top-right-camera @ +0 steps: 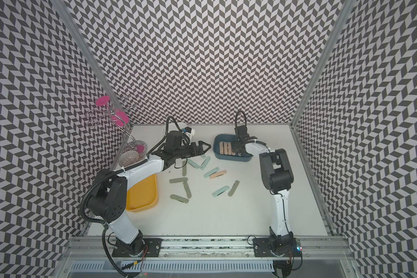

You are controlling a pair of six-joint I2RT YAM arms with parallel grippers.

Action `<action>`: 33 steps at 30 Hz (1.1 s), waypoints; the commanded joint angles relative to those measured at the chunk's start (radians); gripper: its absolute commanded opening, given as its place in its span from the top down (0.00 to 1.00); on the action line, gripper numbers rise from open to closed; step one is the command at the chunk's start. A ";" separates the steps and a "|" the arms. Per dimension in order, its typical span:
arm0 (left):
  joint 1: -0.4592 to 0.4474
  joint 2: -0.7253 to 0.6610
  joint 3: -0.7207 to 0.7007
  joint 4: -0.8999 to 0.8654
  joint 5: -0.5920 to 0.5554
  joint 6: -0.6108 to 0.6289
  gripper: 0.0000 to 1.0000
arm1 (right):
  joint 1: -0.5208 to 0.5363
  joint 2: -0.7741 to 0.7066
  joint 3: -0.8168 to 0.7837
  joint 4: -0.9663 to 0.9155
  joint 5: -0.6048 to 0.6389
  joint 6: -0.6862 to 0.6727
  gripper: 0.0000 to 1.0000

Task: Place the fruit knives into the storage box by color
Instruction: Place the fruit knife in the storage box.

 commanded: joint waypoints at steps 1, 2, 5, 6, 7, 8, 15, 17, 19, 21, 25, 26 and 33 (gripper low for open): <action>0.005 -0.005 0.023 -0.026 0.000 0.026 0.02 | -0.015 -0.127 0.028 0.002 -0.040 0.010 0.40; 0.005 -0.011 0.014 -0.033 -0.002 0.033 0.02 | -0.016 -0.156 0.025 -0.003 -0.045 0.012 0.38; 0.004 -0.026 -0.016 -0.050 -0.010 0.045 0.02 | -0.017 -0.243 0.002 -0.008 -0.074 0.021 0.34; 0.001 -0.031 -0.033 -0.053 -0.013 0.049 0.02 | -0.016 -0.274 -0.017 -0.004 -0.089 0.029 0.34; -0.002 -0.038 -0.049 -0.055 -0.019 0.052 0.02 | -0.016 -0.302 -0.037 0.002 -0.102 0.034 0.34; -0.008 -0.043 -0.068 -0.057 -0.024 0.056 0.02 | -0.015 -0.331 -0.070 0.011 -0.120 0.039 0.33; -0.066 -0.073 -0.179 -0.067 -0.067 0.070 0.02 | -0.014 -0.563 -0.368 0.120 -0.244 0.092 0.30; -0.081 -0.070 -0.211 -0.063 -0.061 0.070 0.02 | -0.014 -0.615 -0.447 0.139 -0.264 0.102 0.30; -0.093 -0.062 -0.245 -0.045 -0.047 0.061 0.02 | -0.013 -0.664 -0.531 0.162 -0.282 0.107 0.29; -0.112 -0.049 -0.262 -0.036 -0.043 0.052 0.02 | -0.012 -0.704 -0.598 0.179 -0.291 0.112 0.29; -0.163 -0.030 -0.275 -0.033 -0.073 0.037 0.02 | -0.006 -0.742 -0.675 0.205 -0.309 0.117 0.29; -0.175 -0.026 -0.279 -0.030 -0.080 0.031 0.02 | -0.005 -0.745 -0.687 0.210 -0.312 0.119 0.29; -0.214 0.012 -0.291 0.000 -0.124 0.001 0.02 | -0.001 -0.776 -0.736 0.209 -0.313 0.116 0.29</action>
